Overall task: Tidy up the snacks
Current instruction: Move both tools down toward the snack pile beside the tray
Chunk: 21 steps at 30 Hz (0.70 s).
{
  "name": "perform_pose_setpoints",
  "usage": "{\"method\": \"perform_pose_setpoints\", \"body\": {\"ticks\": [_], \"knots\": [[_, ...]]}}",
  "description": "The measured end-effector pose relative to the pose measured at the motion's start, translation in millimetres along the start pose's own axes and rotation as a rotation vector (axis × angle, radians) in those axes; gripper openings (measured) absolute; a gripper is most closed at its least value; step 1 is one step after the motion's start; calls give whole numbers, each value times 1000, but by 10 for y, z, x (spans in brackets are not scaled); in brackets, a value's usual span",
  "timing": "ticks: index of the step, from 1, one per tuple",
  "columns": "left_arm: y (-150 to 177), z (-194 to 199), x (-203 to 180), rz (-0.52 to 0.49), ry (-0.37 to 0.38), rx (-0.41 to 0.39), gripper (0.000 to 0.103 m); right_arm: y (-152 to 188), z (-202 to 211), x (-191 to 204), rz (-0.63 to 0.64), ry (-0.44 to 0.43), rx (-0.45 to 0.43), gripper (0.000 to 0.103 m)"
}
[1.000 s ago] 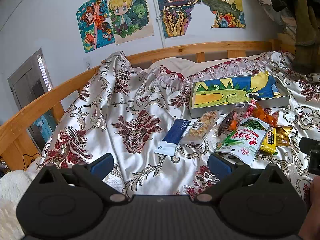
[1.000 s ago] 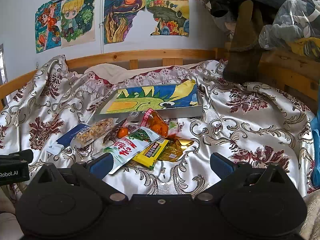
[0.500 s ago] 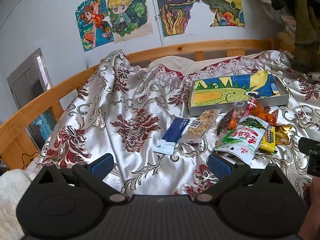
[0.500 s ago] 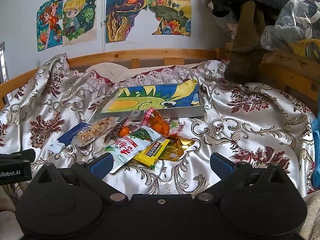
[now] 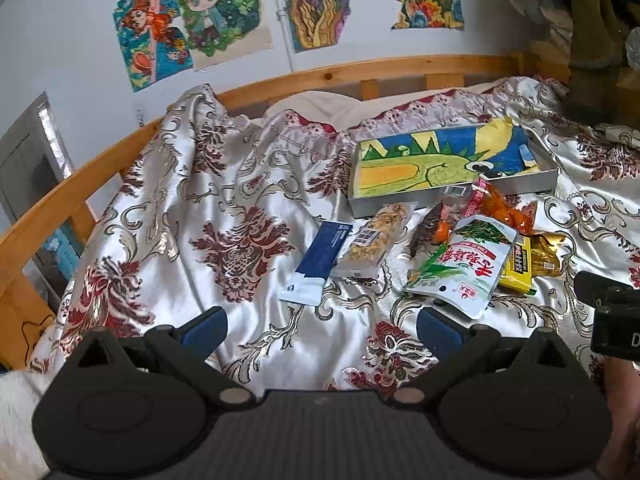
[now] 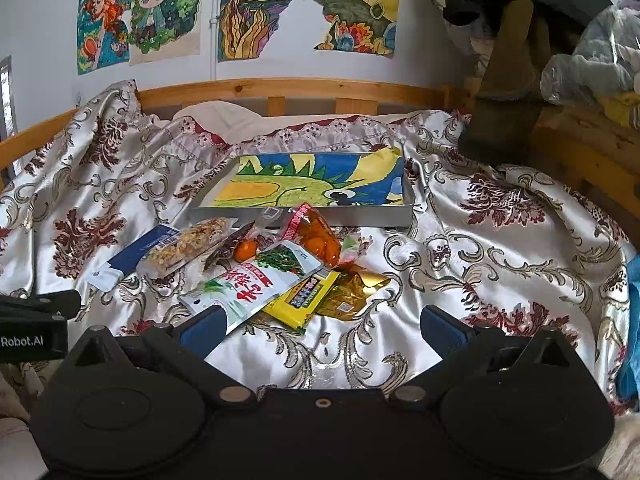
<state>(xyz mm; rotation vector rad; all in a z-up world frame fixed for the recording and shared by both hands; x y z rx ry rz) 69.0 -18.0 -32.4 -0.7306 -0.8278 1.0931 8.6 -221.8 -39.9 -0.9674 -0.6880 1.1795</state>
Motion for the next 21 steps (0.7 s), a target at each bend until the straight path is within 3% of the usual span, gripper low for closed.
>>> {"method": "perform_pose_setpoints", "body": {"ticks": [11, 15, 21], "knots": [[-183, -282, -25, -37, 68, 84, 103, -162, -111, -68, 26, -33, 6, 102], [-244, -403, -74, -61, 113, 99, 103, -312, -138, -172, 45, -97, -35, 102], [-256, -671, -233, -114, 168, 169, 103, -466, -389, -354, 1, -135, 7, 102]]}}
Point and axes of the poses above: each gripper's, at about its wrist camera, not at the fingertips, and z roughly against the way its jaws point, x to its left, y to its underside, the point moved 6 cm from there along -z, roughly the way its jaws point, and after that the axes turned 8 degrees about -x, right-handed, at the moved point
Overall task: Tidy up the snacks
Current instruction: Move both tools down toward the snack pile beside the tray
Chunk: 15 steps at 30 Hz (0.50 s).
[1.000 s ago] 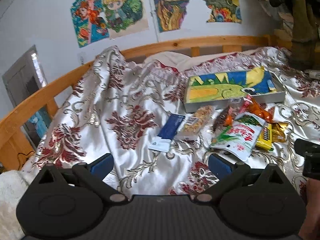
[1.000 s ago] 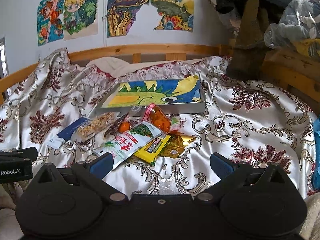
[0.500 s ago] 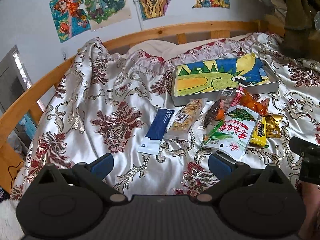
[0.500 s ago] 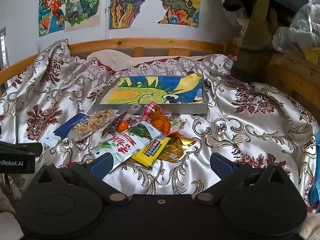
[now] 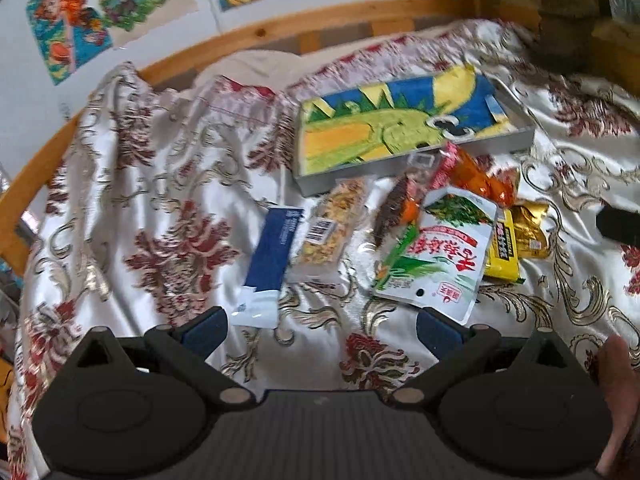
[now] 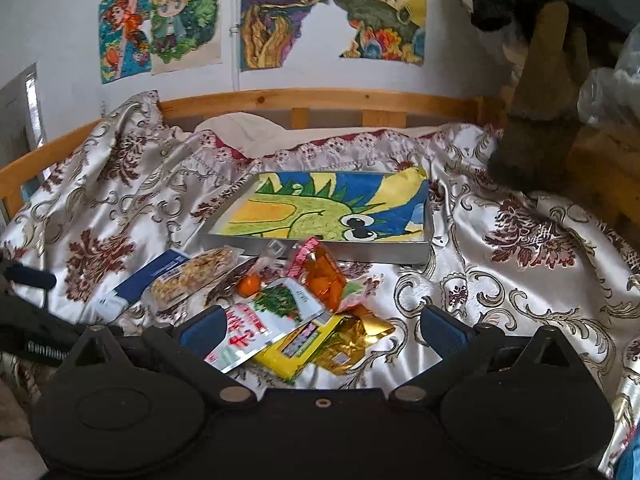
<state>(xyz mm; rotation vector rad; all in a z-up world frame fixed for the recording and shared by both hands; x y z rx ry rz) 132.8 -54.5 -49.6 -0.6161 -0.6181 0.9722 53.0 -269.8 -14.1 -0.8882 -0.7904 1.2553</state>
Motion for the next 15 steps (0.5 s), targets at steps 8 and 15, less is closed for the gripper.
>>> {"method": "perform_pose_setpoints", "body": {"ticks": [8, 15], "knots": [[-73, -299, -145, -25, 61, 51, 103, 6, -412, -224, -84, -16, 90, 102], [-217, -528, -234, -42, 127, 18, 103, 108, -748, -357, -150, -45, 151, 102]]}}
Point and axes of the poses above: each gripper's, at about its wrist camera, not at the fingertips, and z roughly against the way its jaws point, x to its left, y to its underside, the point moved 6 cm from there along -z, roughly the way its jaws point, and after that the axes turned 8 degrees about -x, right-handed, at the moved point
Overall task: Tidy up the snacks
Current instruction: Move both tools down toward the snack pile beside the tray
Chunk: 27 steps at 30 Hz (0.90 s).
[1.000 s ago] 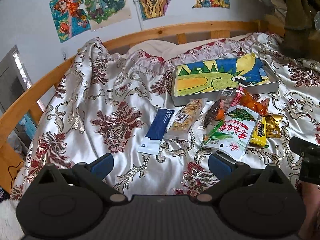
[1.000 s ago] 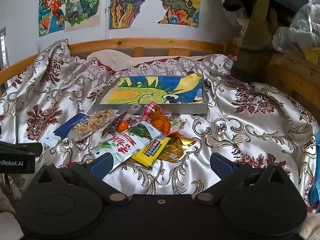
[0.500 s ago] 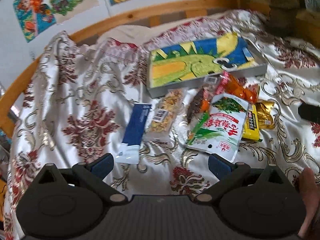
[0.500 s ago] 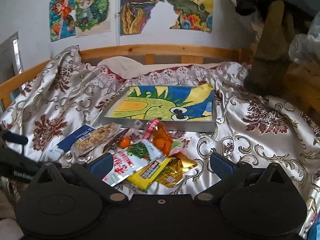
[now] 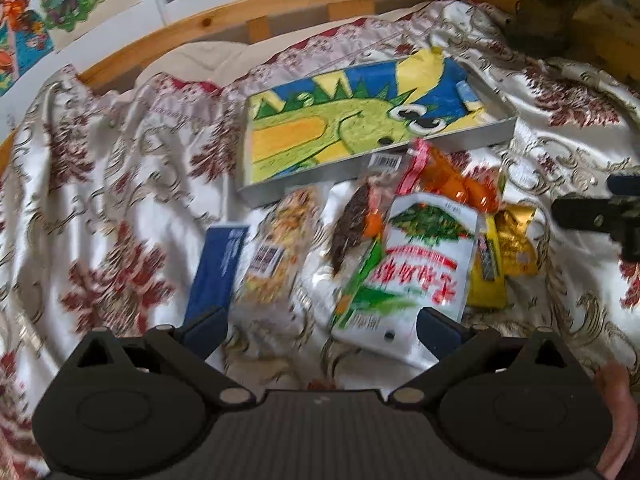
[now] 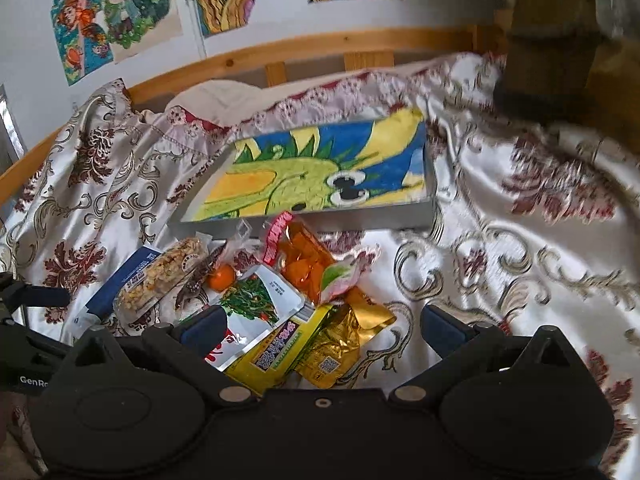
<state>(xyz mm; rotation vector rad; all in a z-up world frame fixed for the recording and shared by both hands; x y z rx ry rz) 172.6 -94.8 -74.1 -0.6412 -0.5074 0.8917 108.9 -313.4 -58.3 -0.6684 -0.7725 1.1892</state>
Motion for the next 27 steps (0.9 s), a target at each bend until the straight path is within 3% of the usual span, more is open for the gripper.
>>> {"method": "perform_pose_setpoints", "body": {"ticks": [7, 11, 15, 20, 24, 26, 27], "knots": [[-69, -253, -45, -3, 125, -14, 103, -49, -201, -250, -96, -11, 31, 102], [-100, -376, -150, -5, 268, -10, 102, 3, -276, -264, -136, -31, 71, 102], [-161, -498, -234, -15, 346, -24, 102, 59, -312, -209, -120, -47, 97, 102], [-160, -713, -345, -101, 374, 4, 84, 122, -398, -191, -160, -72, 140, 99], [-150, -797, -380, -105, 417, 17, 76, 109, -415, -198, -165, -65, 135, 99], [-177, -801, -351, -81, 434, 25, 64, 129, -433, -200, -166, -64, 145, 99], [-192, -807, -324, -61, 434, 28, 62, 146, -450, -200, -162, -61, 154, 99]]}}
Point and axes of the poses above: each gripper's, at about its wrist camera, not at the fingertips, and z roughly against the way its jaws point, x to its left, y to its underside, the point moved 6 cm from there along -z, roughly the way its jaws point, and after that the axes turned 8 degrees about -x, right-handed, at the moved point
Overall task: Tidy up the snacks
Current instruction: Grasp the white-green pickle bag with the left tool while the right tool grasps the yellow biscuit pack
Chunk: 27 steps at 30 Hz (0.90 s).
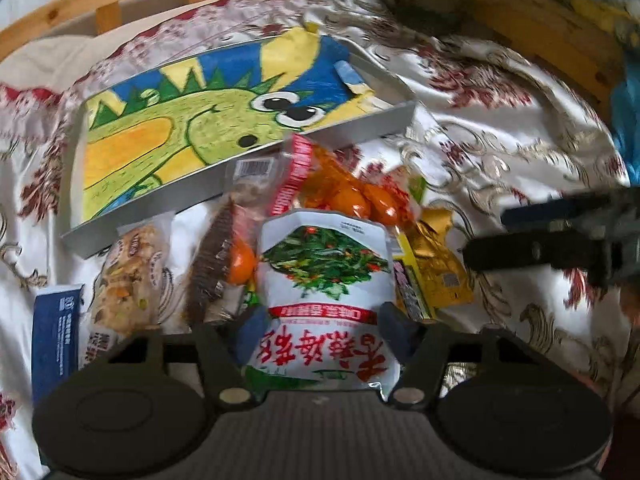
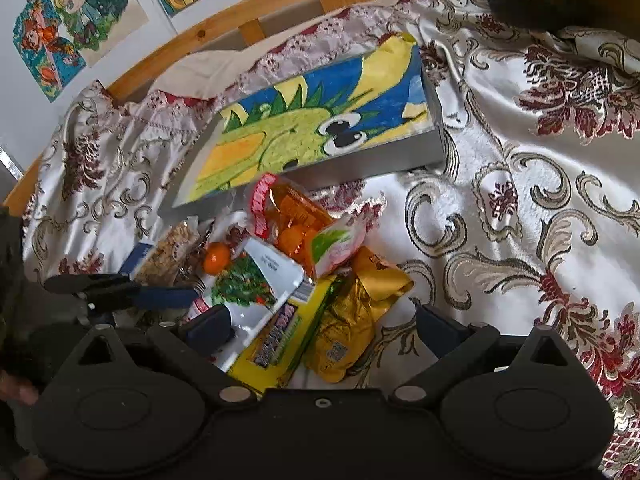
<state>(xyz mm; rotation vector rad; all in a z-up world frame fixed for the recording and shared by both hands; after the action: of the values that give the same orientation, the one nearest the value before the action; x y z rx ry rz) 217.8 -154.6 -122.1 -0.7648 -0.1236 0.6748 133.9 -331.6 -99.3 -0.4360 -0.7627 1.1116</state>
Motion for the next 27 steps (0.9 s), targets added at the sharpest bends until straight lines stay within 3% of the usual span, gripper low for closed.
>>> {"method": "perform_pose_setpoints", "body": {"ticks": [5, 12, 16, 23, 27], "knots": [[-16, 2, 144, 120, 37, 7, 56, 66, -59, 39, 34, 5, 30, 99], [-10, 33, 201, 189, 22, 20, 50, 163, -112, 74, 60, -14, 59, 96], [15, 106, 293, 270, 0, 45, 41, 220, -162, 178, 106, -46, 66, 93], [78, 193, 432, 388, -1, 72, 37, 237, -278, 377, 156, -62, 37, 86], [89, 176, 443, 397, -17, 75, 37, 204, -375, 457, 162, -40, 22, 84]]}}
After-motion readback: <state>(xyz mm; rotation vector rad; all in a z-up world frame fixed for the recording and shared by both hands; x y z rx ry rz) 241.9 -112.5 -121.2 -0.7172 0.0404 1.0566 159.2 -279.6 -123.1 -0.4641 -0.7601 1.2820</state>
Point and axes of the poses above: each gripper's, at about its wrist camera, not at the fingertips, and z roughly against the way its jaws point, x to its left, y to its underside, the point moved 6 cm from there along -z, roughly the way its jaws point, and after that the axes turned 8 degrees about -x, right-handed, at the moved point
